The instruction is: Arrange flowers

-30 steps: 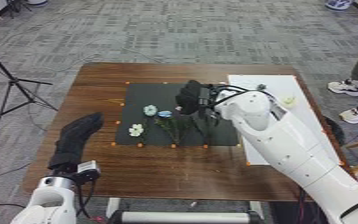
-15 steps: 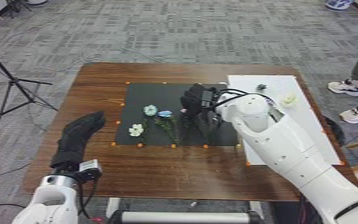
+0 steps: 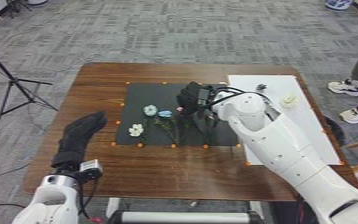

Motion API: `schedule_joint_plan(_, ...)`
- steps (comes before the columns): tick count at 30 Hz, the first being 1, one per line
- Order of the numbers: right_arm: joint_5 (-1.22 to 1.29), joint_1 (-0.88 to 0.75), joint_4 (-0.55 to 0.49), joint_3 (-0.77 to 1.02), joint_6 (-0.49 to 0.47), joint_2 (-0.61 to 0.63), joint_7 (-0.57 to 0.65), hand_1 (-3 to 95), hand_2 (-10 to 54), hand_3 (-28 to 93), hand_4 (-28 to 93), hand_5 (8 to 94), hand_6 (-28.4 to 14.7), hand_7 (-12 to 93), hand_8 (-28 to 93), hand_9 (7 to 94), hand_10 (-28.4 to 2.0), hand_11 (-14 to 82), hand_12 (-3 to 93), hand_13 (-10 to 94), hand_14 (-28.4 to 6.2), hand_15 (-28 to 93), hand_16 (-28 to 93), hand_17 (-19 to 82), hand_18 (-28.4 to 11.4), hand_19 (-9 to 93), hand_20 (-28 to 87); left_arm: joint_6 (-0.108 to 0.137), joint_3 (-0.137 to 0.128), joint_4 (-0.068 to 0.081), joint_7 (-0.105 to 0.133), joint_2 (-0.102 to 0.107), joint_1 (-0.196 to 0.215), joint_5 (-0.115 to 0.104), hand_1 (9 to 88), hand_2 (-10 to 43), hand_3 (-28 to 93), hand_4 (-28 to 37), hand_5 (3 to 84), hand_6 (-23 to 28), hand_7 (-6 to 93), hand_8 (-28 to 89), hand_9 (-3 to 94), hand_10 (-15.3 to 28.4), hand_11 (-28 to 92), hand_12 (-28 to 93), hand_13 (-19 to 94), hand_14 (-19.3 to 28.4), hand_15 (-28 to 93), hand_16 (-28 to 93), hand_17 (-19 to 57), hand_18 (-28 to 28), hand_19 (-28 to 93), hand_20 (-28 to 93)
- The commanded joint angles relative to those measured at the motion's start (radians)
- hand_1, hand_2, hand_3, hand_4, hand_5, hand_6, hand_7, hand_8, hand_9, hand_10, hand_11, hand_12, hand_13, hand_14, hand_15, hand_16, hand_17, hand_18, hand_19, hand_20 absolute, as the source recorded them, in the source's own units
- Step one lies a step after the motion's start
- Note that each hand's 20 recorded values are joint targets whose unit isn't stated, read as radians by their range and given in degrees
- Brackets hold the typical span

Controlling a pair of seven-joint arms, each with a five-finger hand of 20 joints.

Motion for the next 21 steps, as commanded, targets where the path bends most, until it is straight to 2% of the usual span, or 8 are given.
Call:
schedule_joint_plan(1,0.003,-0.014,0.001,0.001,0.007,-0.014,0.010,47.4,2.1,62,-28,74.6,5.4,36,0,79.0,-9.4,44.3,32.3,65,-12.1,75,44,30,-23.1,75,58,-0.018,0.000,0.002,-0.012,0.000,0.000,0.001,24.5,2.4,71,-24.5,46.2,5.0,15.1,-8,44.2,12.8,19,10,32,16.2,15,1,1.8,11.6,6,14)
schedule_joint_plan(8,0.024,-0.005,0.000,-0.003,0.008,-0.014,0.025,40.5,0.7,65,-25,72.6,5.2,36,0,79.0,-10.5,44.0,32.4,65,-13.0,75,44,29,-23.9,75,58,-0.014,-0.004,-0.002,0.002,-0.003,0.012,-0.001,24.4,2.3,71,-24.4,46.2,5.1,15.1,-8,44.3,12.8,19,10,32,16.3,15,1,1.8,11.6,6,14)
schedule_joint_plan(18,0.025,0.000,-0.004,-0.001,-0.002,-0.009,0.023,38.1,0.3,66,-25,72.6,4.8,34,0,78.7,-10.9,44.0,32.6,65,-13.3,75,44,29,-24.0,75,58,-0.011,-0.005,-0.004,-0.002,-0.010,0.013,0.002,24.4,2.4,71,-24.4,46.2,5.0,15.1,-8,44.3,12.7,19,10,32,16.3,15,1,1.8,11.6,6,14)
schedule_joint_plan(21,0.035,0.011,-0.014,-0.002,-0.010,0.005,0.023,35.3,-2.8,68,-24,71.6,4.5,34,0,78.5,-11.0,44.1,32.8,65,-13.4,75,44,29,-24.0,75,58,-0.015,-0.003,-0.003,-0.002,-0.008,0.014,0.002,24.5,2.4,71,-24.4,46.2,5.1,15.1,-8,44.3,12.7,19,10,32,16.3,15,1,1.8,11.6,6,14)
